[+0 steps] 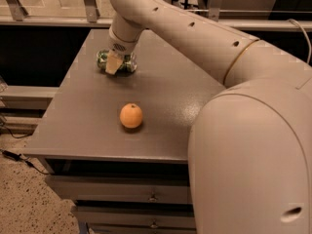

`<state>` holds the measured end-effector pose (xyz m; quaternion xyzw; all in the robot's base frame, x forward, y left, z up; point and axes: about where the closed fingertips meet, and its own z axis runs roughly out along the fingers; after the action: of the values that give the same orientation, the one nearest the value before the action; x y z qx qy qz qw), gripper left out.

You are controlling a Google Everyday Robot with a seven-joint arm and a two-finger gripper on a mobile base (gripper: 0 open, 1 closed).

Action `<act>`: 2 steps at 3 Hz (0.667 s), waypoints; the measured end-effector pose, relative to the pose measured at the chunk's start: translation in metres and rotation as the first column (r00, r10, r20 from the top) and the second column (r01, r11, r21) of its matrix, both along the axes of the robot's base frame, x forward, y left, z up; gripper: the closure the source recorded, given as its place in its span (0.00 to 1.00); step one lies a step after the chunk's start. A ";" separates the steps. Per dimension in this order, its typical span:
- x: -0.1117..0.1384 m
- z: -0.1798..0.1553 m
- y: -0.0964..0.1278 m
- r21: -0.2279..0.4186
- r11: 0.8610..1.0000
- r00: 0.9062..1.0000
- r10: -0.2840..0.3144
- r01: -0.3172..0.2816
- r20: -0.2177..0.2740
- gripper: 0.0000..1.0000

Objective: Pick green can

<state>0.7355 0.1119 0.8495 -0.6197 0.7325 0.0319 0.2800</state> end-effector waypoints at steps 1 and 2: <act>-0.006 0.018 -0.001 0.000 1.000 0.999 0.023 -0.023 0.035 0.80; -0.016 0.040 -0.011 0.103 0.994 0.997 0.041 -0.048 0.070 1.00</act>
Offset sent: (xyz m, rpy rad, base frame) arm -0.0276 -0.0350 0.0753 0.2507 -0.1166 0.0529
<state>0.7192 0.1009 0.8891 -0.6209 0.7060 0.0552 0.3361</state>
